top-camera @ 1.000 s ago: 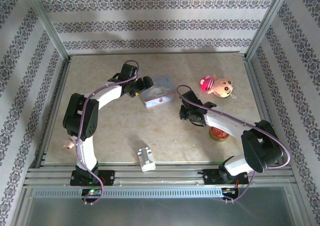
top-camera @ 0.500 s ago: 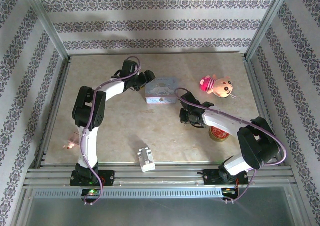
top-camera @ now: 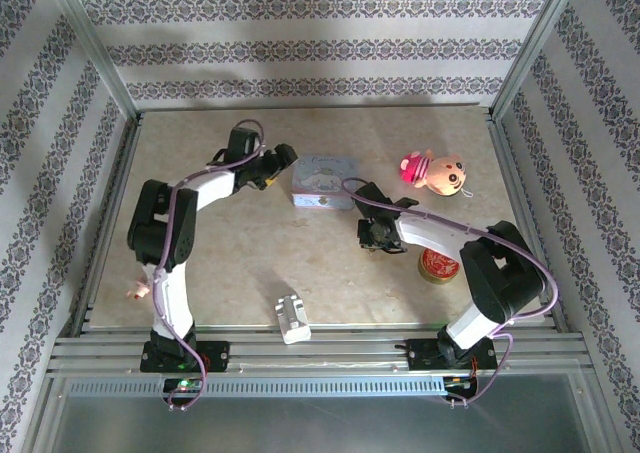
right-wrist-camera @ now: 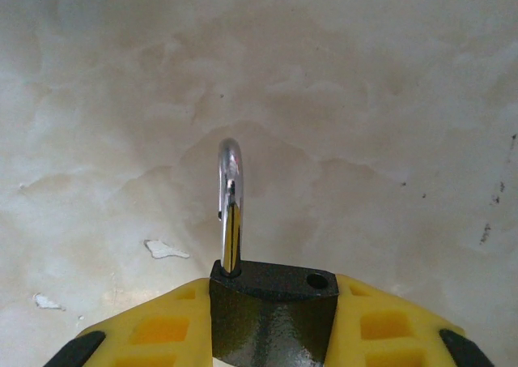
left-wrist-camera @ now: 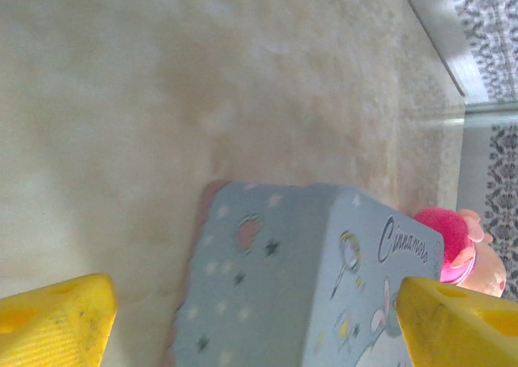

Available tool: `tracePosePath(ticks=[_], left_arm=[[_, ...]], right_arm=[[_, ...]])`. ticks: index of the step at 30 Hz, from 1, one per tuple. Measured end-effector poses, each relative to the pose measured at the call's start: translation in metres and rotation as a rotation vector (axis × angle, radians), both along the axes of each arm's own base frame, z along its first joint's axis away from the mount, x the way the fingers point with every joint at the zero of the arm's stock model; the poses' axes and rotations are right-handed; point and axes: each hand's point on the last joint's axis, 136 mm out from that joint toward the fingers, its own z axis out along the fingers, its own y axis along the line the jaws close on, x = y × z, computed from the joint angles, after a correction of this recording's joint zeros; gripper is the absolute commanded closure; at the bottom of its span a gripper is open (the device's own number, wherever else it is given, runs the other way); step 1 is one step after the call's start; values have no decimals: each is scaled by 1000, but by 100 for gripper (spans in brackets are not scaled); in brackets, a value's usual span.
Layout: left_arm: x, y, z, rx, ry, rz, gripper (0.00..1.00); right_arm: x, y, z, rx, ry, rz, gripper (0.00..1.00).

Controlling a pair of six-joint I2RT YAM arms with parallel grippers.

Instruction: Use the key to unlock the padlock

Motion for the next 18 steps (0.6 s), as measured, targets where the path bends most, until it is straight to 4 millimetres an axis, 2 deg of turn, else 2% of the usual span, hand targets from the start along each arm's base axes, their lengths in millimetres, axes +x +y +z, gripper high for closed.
tracePosePath(ticks=[3,6,14,18], left_arm=[[-14,30,12,1,-17,69,0],[-27,52,21,-1,-31,120,1],[-67,89,23,10,-29,203,1],[-76,108,26,16,-37,250,1]], right_arm=[[3,1,-5,-15,22,1,94],[6,1,-9,-28,42,0,92],[6,2,-15,-50,77,21,87],[3,2,-16,-50,89,26,84]])
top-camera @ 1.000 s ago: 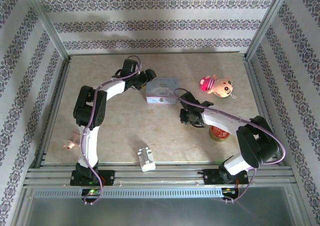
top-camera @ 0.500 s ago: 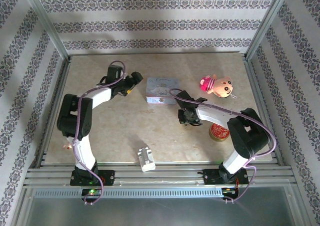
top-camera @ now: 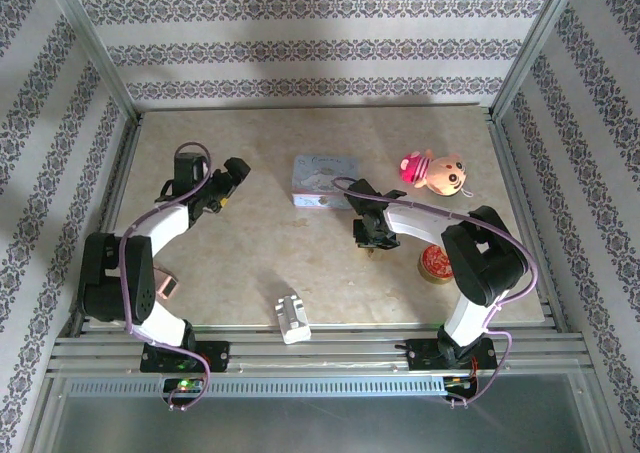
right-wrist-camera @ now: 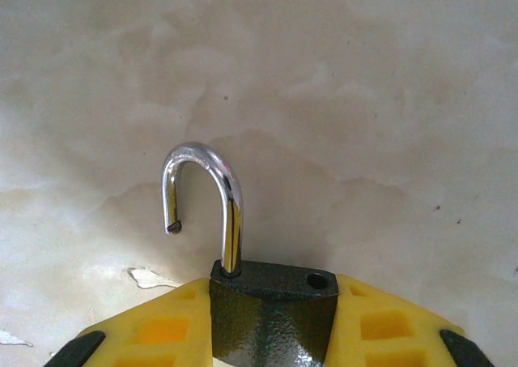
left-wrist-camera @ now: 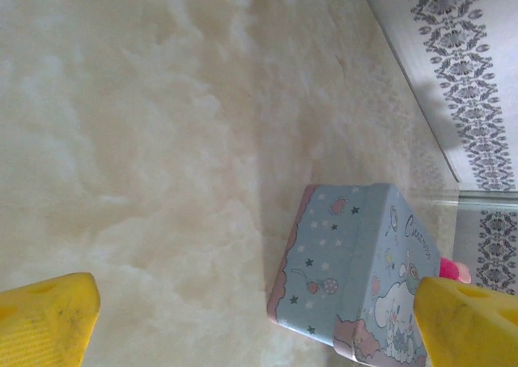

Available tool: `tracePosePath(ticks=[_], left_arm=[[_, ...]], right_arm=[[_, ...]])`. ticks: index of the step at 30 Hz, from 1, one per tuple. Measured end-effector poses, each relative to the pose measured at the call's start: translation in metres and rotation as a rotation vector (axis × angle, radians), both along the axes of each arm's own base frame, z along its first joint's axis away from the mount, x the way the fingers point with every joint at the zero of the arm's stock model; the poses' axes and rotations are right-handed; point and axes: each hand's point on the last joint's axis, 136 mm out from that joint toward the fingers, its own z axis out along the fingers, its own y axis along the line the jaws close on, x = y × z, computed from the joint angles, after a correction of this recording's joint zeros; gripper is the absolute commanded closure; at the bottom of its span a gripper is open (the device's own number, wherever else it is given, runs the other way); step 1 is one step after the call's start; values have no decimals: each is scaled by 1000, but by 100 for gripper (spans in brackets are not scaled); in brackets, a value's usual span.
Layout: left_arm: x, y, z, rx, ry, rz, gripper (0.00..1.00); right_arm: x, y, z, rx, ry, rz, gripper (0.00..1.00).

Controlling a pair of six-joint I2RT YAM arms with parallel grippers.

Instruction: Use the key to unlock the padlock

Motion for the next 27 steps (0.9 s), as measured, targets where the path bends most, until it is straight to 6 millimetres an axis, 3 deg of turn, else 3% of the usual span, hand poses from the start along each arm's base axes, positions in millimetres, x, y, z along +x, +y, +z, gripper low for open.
tracePosePath(ticks=[6,12,27], left_arm=[[-7,15,7,8,-18,42,1],[-9,21,12,11,-28,58,1],[-15,33,18,17,-26,85,1]], right_arm=[[-7,4,0,-4,19,19,68],[-10,21,6,5,13,66,57],[-14,48,8,8,19,128,43]])
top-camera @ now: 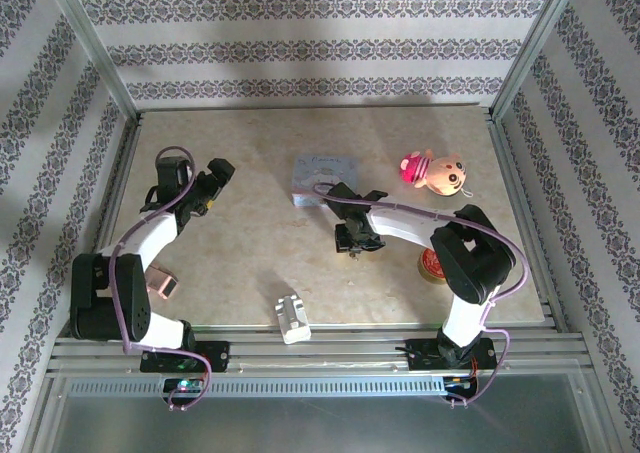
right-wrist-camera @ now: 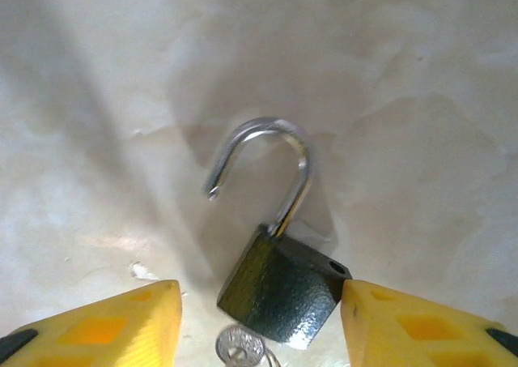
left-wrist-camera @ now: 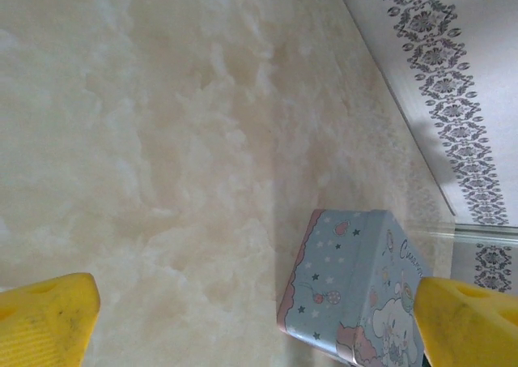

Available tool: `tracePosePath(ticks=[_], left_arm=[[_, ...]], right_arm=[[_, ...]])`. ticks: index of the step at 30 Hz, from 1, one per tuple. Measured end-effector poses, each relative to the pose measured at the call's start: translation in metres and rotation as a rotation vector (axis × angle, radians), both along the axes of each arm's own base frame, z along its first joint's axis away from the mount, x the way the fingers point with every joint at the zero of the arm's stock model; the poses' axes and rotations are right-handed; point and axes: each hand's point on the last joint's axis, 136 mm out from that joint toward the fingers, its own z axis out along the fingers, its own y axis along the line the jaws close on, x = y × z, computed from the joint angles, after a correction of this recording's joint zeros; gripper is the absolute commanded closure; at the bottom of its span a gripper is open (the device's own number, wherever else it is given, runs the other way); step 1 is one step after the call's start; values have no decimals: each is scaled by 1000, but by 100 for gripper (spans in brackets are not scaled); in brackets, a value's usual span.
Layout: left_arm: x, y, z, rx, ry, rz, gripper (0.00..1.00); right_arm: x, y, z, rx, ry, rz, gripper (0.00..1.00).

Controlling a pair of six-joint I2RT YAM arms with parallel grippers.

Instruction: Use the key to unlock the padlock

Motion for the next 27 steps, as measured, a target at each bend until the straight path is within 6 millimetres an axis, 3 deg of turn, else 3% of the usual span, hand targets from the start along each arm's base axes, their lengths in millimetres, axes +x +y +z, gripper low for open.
tracePosePath(ticks=[5,8,14,20,23,27], left_arm=[[-6,17,21,28,-46,42,1],[-8,31,29,39,-61,72,1],[-14,46,24,66,-37,97,1],[-26,42,18,92,-45,68,1],[-34,41,18,120,-66,53,1],[-41,47,27,212,-143,60,1]], right_arm=[[-4,0,18,2,-32,15,40],[-2,-3,42,16,-93,11,38],[-3,-24,96,43,-254,-25,32],[-11,-71,123,23,-389,-114,18],[-18,-100,130,12,-463,-174,2],[-25,-140,136,7,-564,-269,2]])
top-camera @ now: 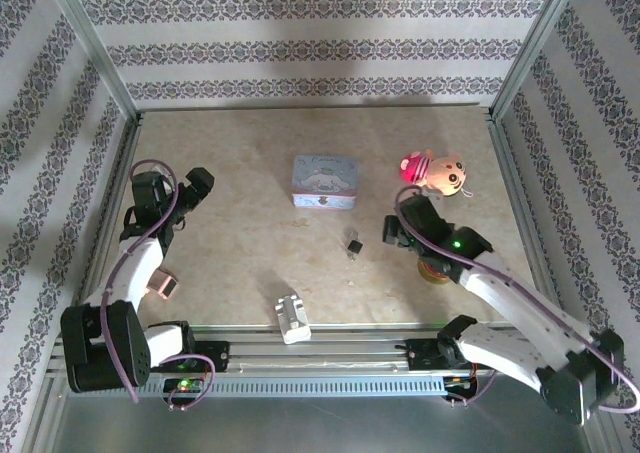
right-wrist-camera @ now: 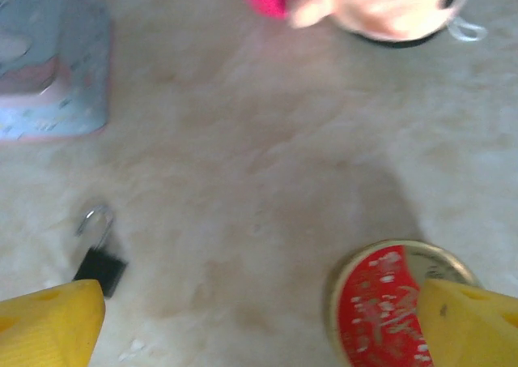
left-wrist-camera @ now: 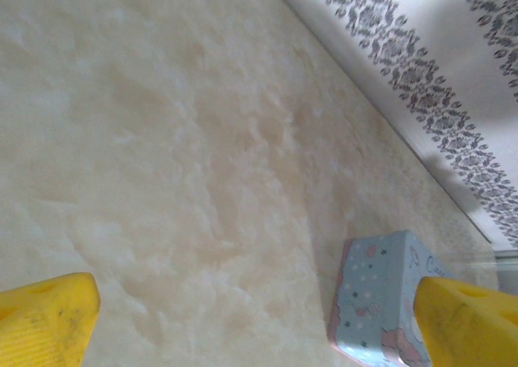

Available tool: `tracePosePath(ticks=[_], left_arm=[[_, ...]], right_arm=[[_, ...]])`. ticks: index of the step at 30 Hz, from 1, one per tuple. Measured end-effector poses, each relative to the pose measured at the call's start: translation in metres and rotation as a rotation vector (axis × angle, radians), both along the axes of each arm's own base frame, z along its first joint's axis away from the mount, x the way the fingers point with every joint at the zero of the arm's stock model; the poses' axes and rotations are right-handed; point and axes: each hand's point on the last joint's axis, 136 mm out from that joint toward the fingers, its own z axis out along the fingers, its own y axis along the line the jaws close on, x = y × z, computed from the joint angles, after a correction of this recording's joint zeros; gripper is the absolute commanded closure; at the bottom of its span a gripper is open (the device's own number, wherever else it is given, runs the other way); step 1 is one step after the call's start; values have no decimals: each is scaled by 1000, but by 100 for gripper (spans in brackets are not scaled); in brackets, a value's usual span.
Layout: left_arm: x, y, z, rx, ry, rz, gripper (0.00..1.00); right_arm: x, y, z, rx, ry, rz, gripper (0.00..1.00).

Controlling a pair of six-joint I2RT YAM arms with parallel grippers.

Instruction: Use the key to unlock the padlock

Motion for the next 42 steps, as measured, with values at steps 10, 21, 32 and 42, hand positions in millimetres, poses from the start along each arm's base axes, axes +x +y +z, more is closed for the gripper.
tracePosePath(ticks=[10,21,32,42], left_arm=[[-26,25,11,299,-202,87,1],[-30,32,-4,487,-293,84,1],[-15,29,-38,582,-250,-1,1],[-8,14,-56,633,-292,-117,1]], right_arm=[[-2,-67,11,-17,-216,-186,2],[15,-82,8,-132,-328,-198,2],[31,-87,-15,-238,-445,-136,2],[38,-108,-15,-213,-518,-189,2]])
